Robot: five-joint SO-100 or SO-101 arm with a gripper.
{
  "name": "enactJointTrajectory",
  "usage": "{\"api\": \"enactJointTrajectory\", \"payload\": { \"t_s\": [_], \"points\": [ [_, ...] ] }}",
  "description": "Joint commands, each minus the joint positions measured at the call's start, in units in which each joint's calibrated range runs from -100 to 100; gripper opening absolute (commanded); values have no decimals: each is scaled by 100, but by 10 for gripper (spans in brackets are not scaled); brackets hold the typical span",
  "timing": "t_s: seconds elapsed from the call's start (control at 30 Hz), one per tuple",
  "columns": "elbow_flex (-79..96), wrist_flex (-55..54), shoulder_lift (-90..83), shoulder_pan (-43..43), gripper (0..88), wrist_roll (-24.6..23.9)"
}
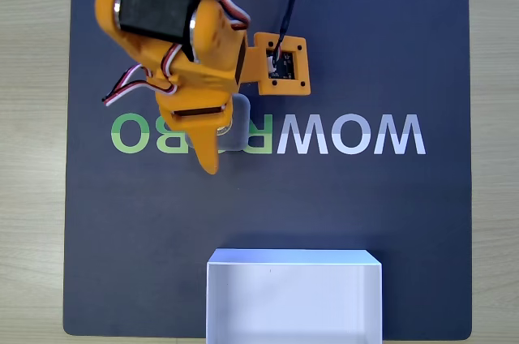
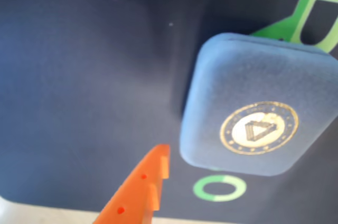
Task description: Grab the usb to bin
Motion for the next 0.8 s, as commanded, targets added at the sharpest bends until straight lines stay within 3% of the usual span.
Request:
{"api": "enactJointTrajectory", "payload": {
  "t_s": [0.0,0.77],
  "points": [
    [-538,-6,217,51,435,-10],
    [-700,38,1167,-311,434,0]
  ]
}}
